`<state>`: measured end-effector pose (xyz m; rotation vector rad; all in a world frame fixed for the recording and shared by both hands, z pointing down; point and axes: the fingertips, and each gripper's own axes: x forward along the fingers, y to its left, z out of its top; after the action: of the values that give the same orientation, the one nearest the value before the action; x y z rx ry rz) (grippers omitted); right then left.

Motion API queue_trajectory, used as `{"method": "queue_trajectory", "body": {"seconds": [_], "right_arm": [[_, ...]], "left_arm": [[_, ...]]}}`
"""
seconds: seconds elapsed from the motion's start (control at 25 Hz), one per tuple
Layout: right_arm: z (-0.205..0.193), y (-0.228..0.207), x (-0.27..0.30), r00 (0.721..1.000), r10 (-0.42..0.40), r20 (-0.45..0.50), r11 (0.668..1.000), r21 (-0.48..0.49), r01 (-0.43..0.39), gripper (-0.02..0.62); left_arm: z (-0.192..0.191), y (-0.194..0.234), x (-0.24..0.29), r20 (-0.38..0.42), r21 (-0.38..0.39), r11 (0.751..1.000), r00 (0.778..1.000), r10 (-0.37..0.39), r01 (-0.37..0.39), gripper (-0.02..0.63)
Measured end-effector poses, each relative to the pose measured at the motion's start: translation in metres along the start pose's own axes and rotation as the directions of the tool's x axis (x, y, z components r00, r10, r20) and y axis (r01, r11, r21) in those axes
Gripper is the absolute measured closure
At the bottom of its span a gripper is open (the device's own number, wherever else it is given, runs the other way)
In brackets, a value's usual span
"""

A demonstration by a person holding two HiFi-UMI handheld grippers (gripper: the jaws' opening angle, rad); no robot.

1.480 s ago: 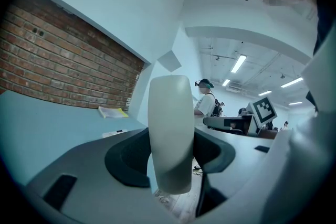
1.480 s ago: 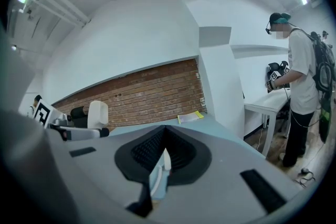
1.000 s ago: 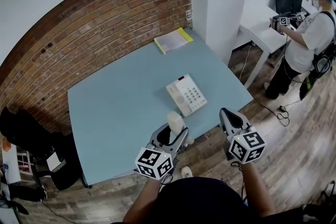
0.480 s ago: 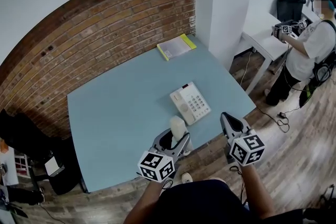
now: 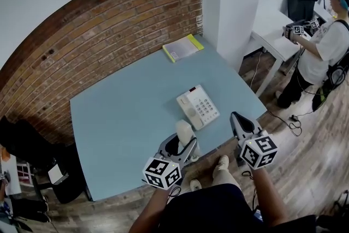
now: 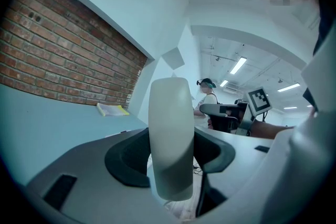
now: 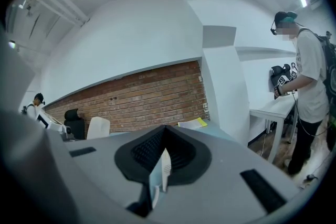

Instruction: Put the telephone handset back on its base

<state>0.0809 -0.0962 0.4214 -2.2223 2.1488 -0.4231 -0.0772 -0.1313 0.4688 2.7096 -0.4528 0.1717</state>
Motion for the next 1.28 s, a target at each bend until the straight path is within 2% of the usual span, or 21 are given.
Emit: {"method": "queue_trajectory", "body": {"seconds": [0.32,0.8,1.28], "right_arm": [[0.006,-0.021,0.019,1.0,0.03,0.005,0.999,0.013,-0.03,0.583],[0.013,-0.076,0.055,0.997,0.077,-0.031,0.997,0.028,-0.076,0.583],[0.026,-0.104,0.103,0.982,0.179,-0.062,0.984,0.02,-0.178,0.583]], "left_arm": [[0.002,0.01,0.019,0.004,-0.008,0.999,0.999,0.042,-0.042,0.371],[0.01,0.015,0.078,0.007,-0.027,0.995,0.995,0.097,-0.096,0.371],[0.014,0.039,0.113,0.013,-0.07,0.976,0.978,0.21,-0.208,0.371]]}}
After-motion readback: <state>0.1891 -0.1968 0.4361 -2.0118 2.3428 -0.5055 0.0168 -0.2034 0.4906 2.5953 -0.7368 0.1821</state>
